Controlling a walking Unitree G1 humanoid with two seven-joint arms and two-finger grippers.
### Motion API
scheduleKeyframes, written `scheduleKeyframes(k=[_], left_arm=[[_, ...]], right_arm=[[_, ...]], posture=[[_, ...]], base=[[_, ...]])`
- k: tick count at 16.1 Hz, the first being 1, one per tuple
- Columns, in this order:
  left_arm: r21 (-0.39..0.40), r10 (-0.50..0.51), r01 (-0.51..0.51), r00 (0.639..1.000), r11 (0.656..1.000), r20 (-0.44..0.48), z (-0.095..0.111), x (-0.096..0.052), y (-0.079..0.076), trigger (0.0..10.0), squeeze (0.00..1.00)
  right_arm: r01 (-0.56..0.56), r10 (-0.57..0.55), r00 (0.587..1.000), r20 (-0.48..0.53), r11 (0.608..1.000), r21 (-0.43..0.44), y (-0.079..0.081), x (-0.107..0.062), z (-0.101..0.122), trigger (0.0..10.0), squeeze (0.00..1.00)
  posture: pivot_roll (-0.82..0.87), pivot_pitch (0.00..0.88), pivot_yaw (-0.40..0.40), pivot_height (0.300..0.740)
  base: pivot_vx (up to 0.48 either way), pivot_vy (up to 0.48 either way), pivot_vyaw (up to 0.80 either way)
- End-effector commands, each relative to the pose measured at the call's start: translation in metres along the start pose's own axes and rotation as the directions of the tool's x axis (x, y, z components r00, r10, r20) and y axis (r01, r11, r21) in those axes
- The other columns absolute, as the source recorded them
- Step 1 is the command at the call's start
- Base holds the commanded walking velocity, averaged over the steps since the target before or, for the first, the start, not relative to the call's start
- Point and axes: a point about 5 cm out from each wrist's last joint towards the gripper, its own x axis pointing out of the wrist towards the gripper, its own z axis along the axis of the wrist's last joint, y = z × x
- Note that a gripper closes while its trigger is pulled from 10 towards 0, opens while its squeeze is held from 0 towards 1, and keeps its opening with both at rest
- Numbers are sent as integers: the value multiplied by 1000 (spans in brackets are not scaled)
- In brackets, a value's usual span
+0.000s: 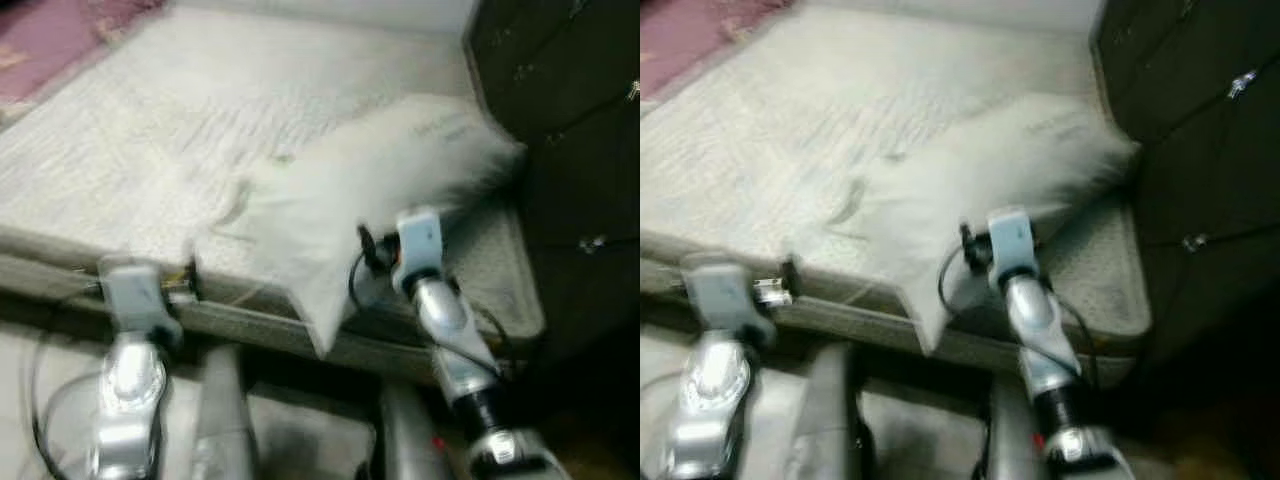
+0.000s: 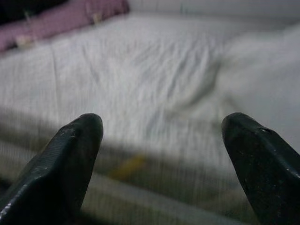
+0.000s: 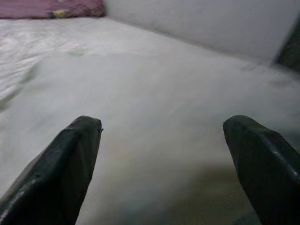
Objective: Clean up the room
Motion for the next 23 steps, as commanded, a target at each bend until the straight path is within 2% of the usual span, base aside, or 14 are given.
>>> scheduleKeyframes(k=[1, 5, 7, 9, 13, 18, 20, 23], left_arm=[[12, -1, 0, 999, 1000, 35, 10, 6, 3, 10000, 0], [15, -1, 0, 999, 1000, 32, 10, 4, 4, 10000, 0], [23, -4, 4, 1000, 1000, 8, 6, -1, 6, 10000, 0], [24, -14, 15, 1000, 1000, -13, 3, -4, 8, 10000, 0], [45, -30, 32, 998, 998, -57, -3, -18, 13, 10000, 0], [52, -34, 37, 997, 998, -73, -2, -23, 15, 10000, 0], [55, -40, 45, 996, 998, -81, -3, -24, 15, 10000, 0], [61, -30, 37, 993, 997, -114, -7, -33, 19, 10000, 0]], right_arm=[[-45, 45, 999, -18, 999, 13, 7, 4, 0, 10000, 0], [-93, 94, 994, -53, 996, 15, 11, 5, -3, 10000, 0], [-253, 257, 957, -134, 966, 49, 21, 5, -7, 10000, 0], [-369, 368, 916, -161, 929, 26, 28, 2, -6, 10000, 0], [-410, 411, 893, -185, 911, 43, 30, 6, 2, 10000, 0], [-563, 569, 794, -213, 821, 96, 50, -1, 7, 10000, 0], [-540, 561, 803, -201, 828, 151, 52, 0, 10, 10000, 0], [-523, 553, 803, -221, 833, 183, 62, 1, 8, 10000, 0]], posture=[[68, 75, -26, 547], [70, 67, -24, 547], [76, 76, -24, 547], [77, 81, -23, 547], [90, 86, -24, 547], [108, 89, -27, 547], [111, 91, -22, 547], [135, 101, -25, 547]], base=[[0, 0, 0], [0, 0, 0], [0, 0, 0], [0, 0, 0], [0, 0, 0], [0, 0, 0], [0, 0, 0], [0, 0, 0]])
